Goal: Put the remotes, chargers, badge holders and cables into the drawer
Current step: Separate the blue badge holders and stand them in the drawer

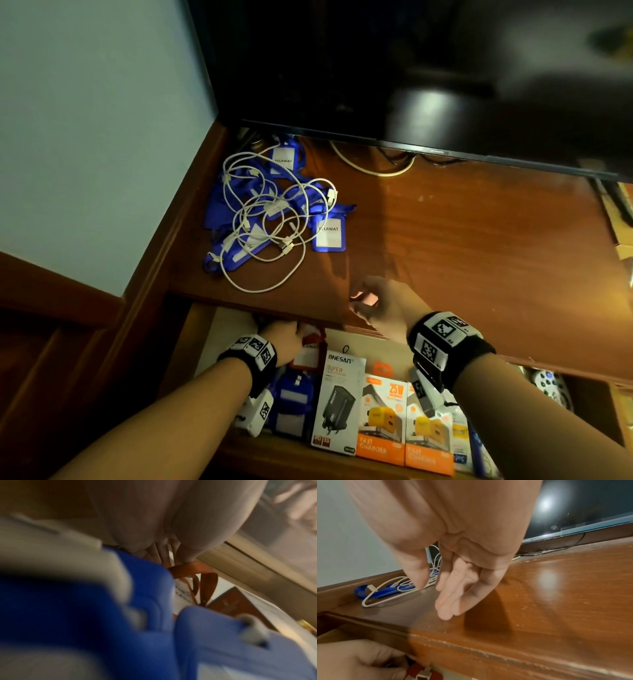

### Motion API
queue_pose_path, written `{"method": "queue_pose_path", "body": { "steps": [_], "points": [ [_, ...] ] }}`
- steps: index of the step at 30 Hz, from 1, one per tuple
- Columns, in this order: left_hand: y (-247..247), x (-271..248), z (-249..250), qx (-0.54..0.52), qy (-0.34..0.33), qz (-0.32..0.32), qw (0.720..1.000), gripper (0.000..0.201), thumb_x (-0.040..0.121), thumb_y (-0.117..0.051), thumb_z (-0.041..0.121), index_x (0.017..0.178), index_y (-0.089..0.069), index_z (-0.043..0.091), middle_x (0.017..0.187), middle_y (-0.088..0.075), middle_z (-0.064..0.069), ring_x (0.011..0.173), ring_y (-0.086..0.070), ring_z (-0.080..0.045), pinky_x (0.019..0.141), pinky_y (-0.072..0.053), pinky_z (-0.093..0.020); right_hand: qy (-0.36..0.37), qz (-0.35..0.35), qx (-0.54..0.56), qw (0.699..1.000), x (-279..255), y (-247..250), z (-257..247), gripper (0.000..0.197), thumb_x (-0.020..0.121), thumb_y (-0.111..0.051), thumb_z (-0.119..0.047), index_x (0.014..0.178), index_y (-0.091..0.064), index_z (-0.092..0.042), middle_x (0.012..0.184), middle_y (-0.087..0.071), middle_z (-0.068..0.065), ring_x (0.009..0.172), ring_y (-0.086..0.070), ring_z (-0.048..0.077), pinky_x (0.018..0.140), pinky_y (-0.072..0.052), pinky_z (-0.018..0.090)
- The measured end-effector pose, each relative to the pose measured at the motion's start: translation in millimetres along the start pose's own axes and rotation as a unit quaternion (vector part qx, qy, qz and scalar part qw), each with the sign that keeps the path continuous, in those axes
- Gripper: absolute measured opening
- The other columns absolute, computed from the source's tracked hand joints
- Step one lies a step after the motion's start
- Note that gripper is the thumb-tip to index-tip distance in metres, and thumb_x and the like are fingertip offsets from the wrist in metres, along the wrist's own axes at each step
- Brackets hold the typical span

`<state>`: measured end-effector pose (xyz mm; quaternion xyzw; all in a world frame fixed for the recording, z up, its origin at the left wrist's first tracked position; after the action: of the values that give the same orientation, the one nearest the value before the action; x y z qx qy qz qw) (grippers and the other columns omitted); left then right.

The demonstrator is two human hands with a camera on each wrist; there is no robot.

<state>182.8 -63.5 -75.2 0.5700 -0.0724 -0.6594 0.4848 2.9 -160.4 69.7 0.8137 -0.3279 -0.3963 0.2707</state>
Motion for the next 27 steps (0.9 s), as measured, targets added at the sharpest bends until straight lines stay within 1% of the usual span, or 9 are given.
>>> {"method": "queue_pose_path", "body": {
  "steps": [3, 6, 9, 12, 15, 17, 19, 22, 27],
  "points": [
    [1, -15, 8, 0.003, -0.075, -0.022, 0.997, 0.033, 0.106, -0.051, 0.029, 0.136, -0.058, 0.019, 0.138, -0.061, -0.005, 0.122, -0.057, -0.02, 0.107, -0.043, -0.033, -0.006, 0.003, -0.007, 1.0, 6, 4, -5, 0.011, 0.096, -0.067, -0.034, 0.107, -0.065, -0.032, 0.103, -0.07, -0.015, 0.091, -0.065, 0.008, 0.081, -0.051, 0.025],
    [10, -30, 4, 0.056, -0.11, -0.004, 0.992, 0.053, 0.1, -0.051, 0.018, 0.151, -0.041, 0.023, 0.156, -0.044, -0.005, 0.142, -0.039, -0.026, 0.121, -0.028, -0.038, -0.016, 0.019, -0.012, 1.0, 15, 11, -10, 0.014, 0.097, -0.065, -0.031, 0.111, -0.066, -0.029, 0.106, -0.07, -0.012, 0.095, -0.066, 0.012, 0.082, -0.051, 0.027],
    [20, -33, -26, 0.097, -0.051, -0.001, 0.994, 0.07, 0.089, -0.053, 0.017, 0.156, -0.032, 0.023, 0.162, -0.034, -0.005, 0.149, -0.029, -0.03, 0.126, -0.022, -0.041, -0.035, 0.042, -0.009, 0.998, 28, 18, -15, 0.022, 0.096, -0.064, -0.031, 0.117, -0.063, -0.026, 0.109, -0.07, -0.007, 0.096, -0.067, 0.016, 0.078, -0.051, 0.027],
    [35, -34, -46, 0.123, 0.01, 0.026, 0.992, 0.066, 0.092, -0.051, 0.033, 0.155, -0.033, 0.028, 0.165, -0.031, -0.006, 0.151, -0.027, -0.031, 0.126, -0.018, -0.044, -0.084, 0.062, -0.002, 0.994, 46, 24, -19, 0.036, 0.096, -0.066, -0.037, 0.127, -0.054, -0.024, 0.114, -0.07, 0.0, 0.094, -0.067, 0.02, 0.077, -0.056, 0.031],
    [42, -21, -64, 0.133, 0.06, 0.059, 0.988, 0.059, 0.091, -0.042, 0.056, 0.143, -0.053, 0.032, 0.154, -0.05, -0.004, 0.141, -0.044, -0.029, 0.121, -0.029, -0.044, -0.128, 0.089, 0.009, 0.988, 64, 28, -24, 0.05, 0.094, -0.067, -0.044, 0.133, -0.048, -0.018, 0.121, -0.067, 0.007, 0.103, -0.065, 0.025, 0.088, -0.057, 0.037],
    [47, -16, -65, 0.112, 0.069, 0.07, 0.989, 0.054, 0.091, -0.043, 0.062, 0.127, -0.067, 0.03, 0.138, -0.065, -0.002, 0.127, -0.058, -0.027, 0.108, -0.044, -0.039, -0.152, 0.1, 0.02, 0.983, 76, 29, -23, 0.064, 0.092, -0.068, -0.051, 0.139, -0.044, -0.015, 0.13, -0.063, 0.01, 0.113, -0.063, 0.028, 0.09, -0.053, 0.037],
    [48, -10, -63, 0.083, 0.068, 0.061, 0.992, 0.049, 0.097, -0.047, 0.064, 0.126, -0.068, 0.03, 0.137, -0.065, -0.001, 0.125, -0.06, -0.028, 0.104, -0.047, -0.037, -0.171, 0.103, 0.026, 0.98, 88, 27, -21, 0.072, 0.09, -0.067, -0.059, 0.14, -0.043, -0.013, 0.135, -0.06, 0.011, 0.118, -0.062, 0.03, 0.09, -0.052, 0.037],
    [41, 2, -55, 0.067, 0.043, 0.021, 0.997, 0.051, 0.102, -0.045, 0.061, 0.142, -0.059, 0.033, 0.153, -0.053, 0.0, 0.138, -0.05, -0.027, 0.113, -0.037, -0.037, -0.204, 0.108, 0.034, 0.972, 100, 24, -17, 0.08, 0.082, -0.068, -0.069, 0.137, -0.046, -0.014, 0.129, -0.061, 0.012, 0.108, -0.066, 0.033, 0.086, -0.057, 0.04],
    [32, 17, -58, 0.077, 0.039, 0.021, 0.996, 0.047, 0.102, -0.055, 0.05, 0.143, -0.057, 0.027, 0.151, -0.055, -0.002, 0.136, -0.052, -0.028, 0.114, -0.037, -0.038, -0.226, 0.102, 0.055, 0.967, 111, 16, -11, 0.064, 0.076, -0.078, -0.062, 0.119, -0.049, -0.023, 0.116, -0.062, 0.01, 0.085, -0.071, 0.03, 0.076, -0.064, 0.047]
  ]
}}
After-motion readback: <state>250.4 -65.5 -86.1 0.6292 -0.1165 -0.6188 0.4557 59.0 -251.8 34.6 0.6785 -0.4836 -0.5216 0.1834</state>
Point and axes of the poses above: each hand's wrist, its own x-axis towards the middle knuckle, its own y-axis out of the back of the hand, z = x × y, the point moved 7 cm from there along x, towards the middle knuckle
